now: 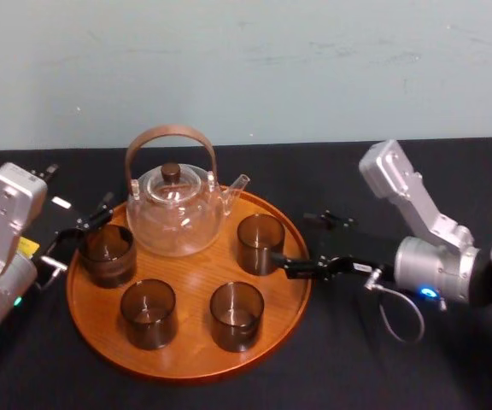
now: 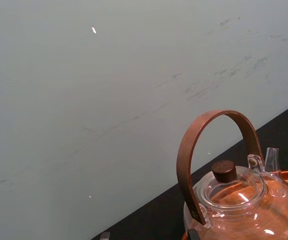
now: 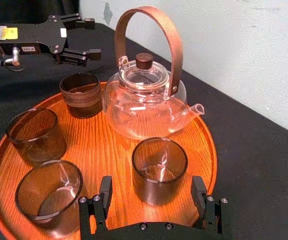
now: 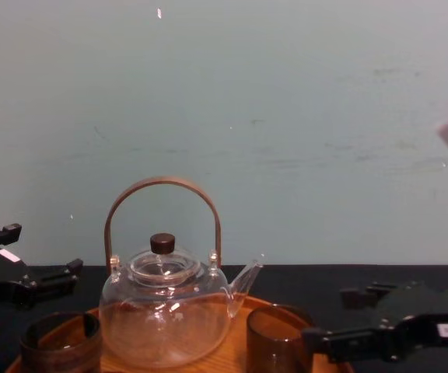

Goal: Pick up the glass from the table and place it on the tray.

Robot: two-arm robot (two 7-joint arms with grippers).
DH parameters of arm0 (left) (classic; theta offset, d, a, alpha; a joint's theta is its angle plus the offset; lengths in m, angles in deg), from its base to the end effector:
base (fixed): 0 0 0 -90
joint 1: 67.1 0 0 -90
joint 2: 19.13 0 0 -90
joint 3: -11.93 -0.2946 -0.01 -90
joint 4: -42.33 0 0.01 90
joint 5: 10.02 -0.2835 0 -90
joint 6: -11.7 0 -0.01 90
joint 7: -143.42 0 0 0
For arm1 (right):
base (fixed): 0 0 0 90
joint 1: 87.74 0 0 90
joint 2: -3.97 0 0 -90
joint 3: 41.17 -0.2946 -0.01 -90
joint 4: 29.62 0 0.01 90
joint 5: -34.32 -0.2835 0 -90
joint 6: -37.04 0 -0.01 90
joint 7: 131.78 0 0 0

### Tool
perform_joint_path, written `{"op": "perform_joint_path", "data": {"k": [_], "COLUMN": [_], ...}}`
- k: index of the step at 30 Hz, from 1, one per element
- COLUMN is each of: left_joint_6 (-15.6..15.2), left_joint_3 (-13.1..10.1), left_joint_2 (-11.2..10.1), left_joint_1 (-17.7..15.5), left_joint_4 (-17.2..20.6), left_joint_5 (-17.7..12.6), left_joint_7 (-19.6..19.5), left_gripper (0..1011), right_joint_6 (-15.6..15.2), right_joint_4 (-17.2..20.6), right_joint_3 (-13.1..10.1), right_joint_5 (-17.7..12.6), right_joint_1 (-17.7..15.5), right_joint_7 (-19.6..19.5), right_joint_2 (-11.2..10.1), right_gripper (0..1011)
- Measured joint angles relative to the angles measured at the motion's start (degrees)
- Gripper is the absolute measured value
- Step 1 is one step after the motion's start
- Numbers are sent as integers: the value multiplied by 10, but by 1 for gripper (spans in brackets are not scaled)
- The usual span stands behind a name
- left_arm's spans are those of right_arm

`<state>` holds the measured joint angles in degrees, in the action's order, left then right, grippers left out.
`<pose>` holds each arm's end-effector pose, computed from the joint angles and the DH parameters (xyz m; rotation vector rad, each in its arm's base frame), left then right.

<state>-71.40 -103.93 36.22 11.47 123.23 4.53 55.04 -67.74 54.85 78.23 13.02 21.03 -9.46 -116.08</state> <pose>0.3349 0.0920 -0.3011 0.3046 -0.2850 1.2480 0.3648 -0.0394 -0.2609 -0.3720 0.0715 -0.6419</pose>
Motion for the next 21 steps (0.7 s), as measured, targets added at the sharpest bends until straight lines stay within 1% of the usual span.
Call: {"op": "perform_joint_path", "data": {"k": [4, 6, 9, 11, 12, 13, 15, 16, 17, 18, 20, 21], "left_joint_6": [0, 0, 0, 0, 0, 0, 0, 0, 0, 0, 0, 0], "left_joint_3": [0, 0, 0, 0, 0, 0, 0, 0, 0, 0, 0, 0], "left_joint_2": [0, 0, 0, 0, 0, 0, 0, 0, 0, 0, 0, 0], "left_joint_1": [0, 0, 0, 0, 0, 0, 0, 0, 0, 0, 0, 0], "left_joint_4": [0, 0, 0, 0, 0, 0, 0, 0, 0, 0, 0, 0], "left_joint_5": [0, 0, 0, 0, 0, 0, 0, 0, 0, 0, 0, 0], "left_joint_7": [0, 0, 0, 0, 0, 0, 0, 0, 0, 0, 0, 0], "left_gripper": [1001, 1001, 1001, 1001, 1001, 1001, 1001, 1001, 1001, 1001, 1001, 1001], "right_joint_6": [7, 9, 19, 27, 27, 35, 43, 53, 58, 67, 76, 82], "right_joint_4": [28, 33, 54, 64, 64, 71, 78, 83, 85, 88, 91, 92], "right_joint_3": [-13, -16, -32, -43, -43, -52, -60, -69, -73, -79, -88, -95], "right_joint_5": [-11, -13, -20, -22, -22, -23, -23, -22, -20, -16, -11, -8], "right_joint_1": [-23, -27, -49, -63, -63, -72, -82, -92, -97, -105, -114, -120], "right_joint_7": [-6, -8, -23, -36, -36, -47, -60, -74, -81, -95, -110, -124], "right_joint_2": [-23, -27, -42, -47, -47, -48, -48, -46, -44, -40, -33, -26], "right_gripper": [1002, 1002, 1002, 1002, 1002, 1002, 1002, 1002, 1002, 1002, 1002, 1002]}}
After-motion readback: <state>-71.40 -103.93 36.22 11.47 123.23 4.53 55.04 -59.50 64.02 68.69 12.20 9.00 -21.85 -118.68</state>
